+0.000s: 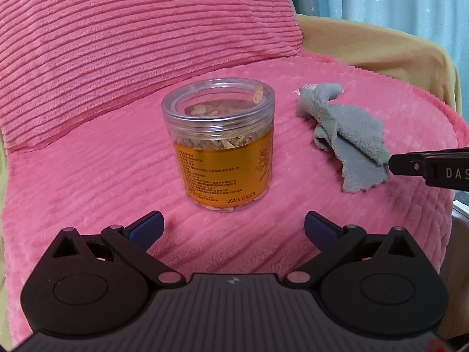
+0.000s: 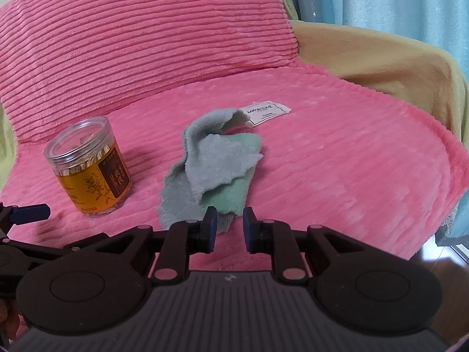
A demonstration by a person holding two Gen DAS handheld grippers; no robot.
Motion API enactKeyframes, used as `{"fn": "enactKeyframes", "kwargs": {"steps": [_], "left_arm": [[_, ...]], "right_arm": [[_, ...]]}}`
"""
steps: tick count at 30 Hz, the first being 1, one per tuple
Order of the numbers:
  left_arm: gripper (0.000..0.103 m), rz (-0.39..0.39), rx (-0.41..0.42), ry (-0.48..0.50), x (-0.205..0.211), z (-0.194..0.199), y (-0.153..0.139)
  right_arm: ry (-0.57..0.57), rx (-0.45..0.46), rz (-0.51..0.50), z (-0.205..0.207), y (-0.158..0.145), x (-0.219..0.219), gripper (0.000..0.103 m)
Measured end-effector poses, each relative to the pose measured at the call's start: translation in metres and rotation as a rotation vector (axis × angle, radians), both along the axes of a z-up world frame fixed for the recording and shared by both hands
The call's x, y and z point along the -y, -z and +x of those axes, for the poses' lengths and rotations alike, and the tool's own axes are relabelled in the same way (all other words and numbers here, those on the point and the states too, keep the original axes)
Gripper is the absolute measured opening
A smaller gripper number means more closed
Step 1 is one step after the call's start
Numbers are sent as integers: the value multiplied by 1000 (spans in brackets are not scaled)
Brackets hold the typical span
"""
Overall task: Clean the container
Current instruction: 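Approach the clear jar with the left tool while the right tool approaches the grey-green cloth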
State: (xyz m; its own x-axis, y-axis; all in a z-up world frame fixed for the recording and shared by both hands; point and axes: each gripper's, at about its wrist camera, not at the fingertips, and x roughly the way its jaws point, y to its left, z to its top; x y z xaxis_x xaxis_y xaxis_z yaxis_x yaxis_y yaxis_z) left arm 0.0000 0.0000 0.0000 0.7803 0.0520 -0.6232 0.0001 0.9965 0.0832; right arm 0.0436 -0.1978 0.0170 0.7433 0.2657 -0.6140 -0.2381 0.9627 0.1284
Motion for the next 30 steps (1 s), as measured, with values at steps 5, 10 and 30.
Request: {"fn": "enactKeyframes", "kwargs": {"steps": [5, 10, 30], "left_arm": [[103, -33, -6, 3, -7, 2, 3], [103, 25, -15, 6, 3, -2, 5], [103, 65, 38, 54, -5, 7, -5]], "right_arm": [[1, 1, 4, 0, 1, 0, 16], [1, 1, 7, 0, 1, -1, 16], [-74, 94, 3, 2, -11, -6, 16]]}}
